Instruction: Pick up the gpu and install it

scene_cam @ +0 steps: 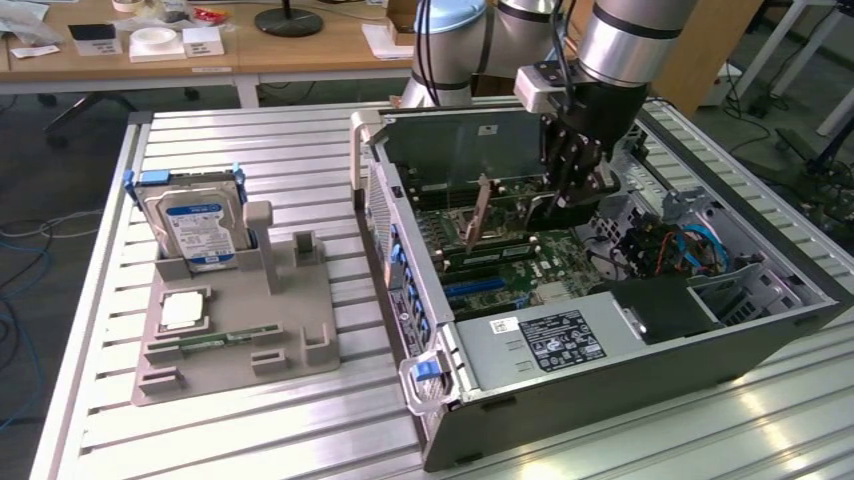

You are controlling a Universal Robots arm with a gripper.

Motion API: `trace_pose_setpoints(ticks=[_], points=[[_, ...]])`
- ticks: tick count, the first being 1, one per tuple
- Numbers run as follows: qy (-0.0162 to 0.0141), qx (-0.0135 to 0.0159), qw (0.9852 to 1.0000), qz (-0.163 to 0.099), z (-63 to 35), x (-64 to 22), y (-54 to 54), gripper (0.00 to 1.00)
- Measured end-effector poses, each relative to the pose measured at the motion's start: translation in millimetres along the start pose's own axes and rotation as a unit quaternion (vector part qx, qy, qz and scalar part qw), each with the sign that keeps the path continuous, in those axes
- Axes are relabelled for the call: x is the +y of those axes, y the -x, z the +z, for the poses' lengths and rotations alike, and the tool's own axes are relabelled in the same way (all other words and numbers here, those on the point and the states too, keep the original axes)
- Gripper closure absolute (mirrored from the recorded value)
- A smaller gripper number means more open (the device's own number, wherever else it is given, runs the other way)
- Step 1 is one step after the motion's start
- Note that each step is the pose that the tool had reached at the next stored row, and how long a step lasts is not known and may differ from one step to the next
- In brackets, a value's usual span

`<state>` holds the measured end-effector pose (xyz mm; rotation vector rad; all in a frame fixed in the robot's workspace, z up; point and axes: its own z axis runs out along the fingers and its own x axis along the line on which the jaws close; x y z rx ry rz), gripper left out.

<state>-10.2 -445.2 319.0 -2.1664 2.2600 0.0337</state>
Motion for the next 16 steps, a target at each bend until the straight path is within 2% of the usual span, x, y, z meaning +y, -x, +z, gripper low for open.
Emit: trace_pose_setpoints(ticks=[16], points=[[0.0000, 0.0001, 1.0000, 0.000, 2.9, 0.0, -0.1, 0.73]])
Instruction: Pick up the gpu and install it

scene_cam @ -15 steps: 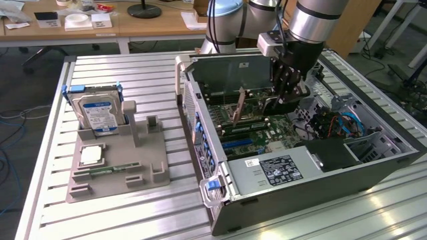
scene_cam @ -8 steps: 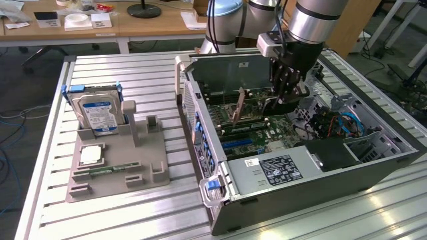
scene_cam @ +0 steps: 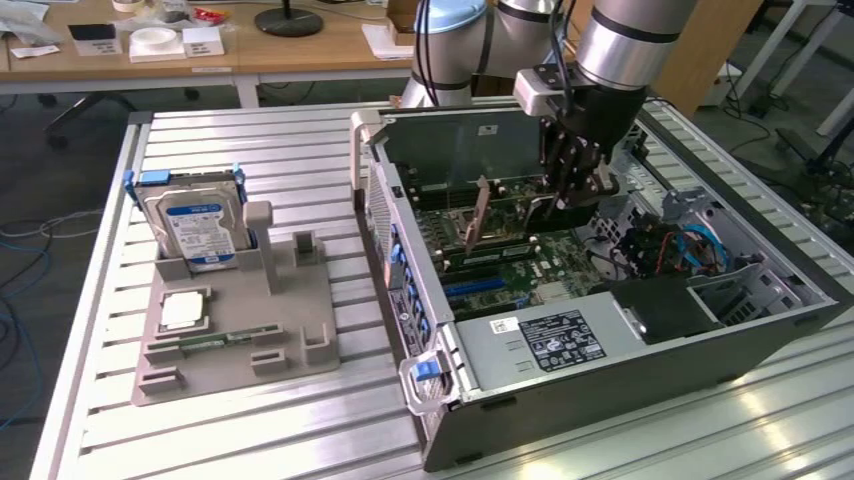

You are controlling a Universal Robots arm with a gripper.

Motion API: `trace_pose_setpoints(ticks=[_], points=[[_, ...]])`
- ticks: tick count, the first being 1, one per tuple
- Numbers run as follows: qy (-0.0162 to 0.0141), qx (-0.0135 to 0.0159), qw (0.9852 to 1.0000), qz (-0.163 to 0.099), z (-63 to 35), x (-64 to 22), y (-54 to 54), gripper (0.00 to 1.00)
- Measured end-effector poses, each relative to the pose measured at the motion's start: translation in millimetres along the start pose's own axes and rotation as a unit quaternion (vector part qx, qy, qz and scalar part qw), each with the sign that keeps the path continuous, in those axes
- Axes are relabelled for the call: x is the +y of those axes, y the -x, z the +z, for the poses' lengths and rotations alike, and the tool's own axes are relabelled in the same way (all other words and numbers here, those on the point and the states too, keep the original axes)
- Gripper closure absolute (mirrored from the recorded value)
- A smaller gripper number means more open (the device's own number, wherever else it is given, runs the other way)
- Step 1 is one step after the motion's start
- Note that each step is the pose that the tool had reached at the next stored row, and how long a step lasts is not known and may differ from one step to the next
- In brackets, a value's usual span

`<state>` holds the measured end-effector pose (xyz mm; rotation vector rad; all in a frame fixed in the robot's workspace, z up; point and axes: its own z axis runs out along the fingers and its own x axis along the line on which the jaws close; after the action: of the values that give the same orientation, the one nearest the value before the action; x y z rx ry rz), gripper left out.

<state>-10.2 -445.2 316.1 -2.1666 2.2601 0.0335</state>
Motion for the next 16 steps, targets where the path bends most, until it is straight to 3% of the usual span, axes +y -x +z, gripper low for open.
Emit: trace_pose_setpoints(ticks=[16], points=[[0.0000, -0.0001, 1.0000, 0.000, 0.1, 1.2, 0.0, 0.73]])
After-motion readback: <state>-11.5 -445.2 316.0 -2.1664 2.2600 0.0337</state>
